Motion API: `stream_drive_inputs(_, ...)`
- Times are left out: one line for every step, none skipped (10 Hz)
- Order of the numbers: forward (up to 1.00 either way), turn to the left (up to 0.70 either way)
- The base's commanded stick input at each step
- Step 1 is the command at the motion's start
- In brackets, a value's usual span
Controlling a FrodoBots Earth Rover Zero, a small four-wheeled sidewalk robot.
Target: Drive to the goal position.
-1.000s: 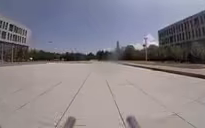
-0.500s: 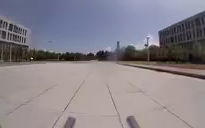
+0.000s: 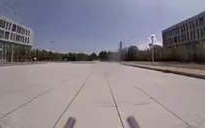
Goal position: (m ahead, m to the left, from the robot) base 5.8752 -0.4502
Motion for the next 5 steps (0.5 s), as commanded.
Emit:
stream_drive_inputs(1.0, 0.0)
stream_drive_inputs(1.0, 0.0)
stream_drive_inputs(1.0, 0.0)
stream_drive_inputs(1.0, 0.0)
stream_drive_inputs(1.0, 0.0)
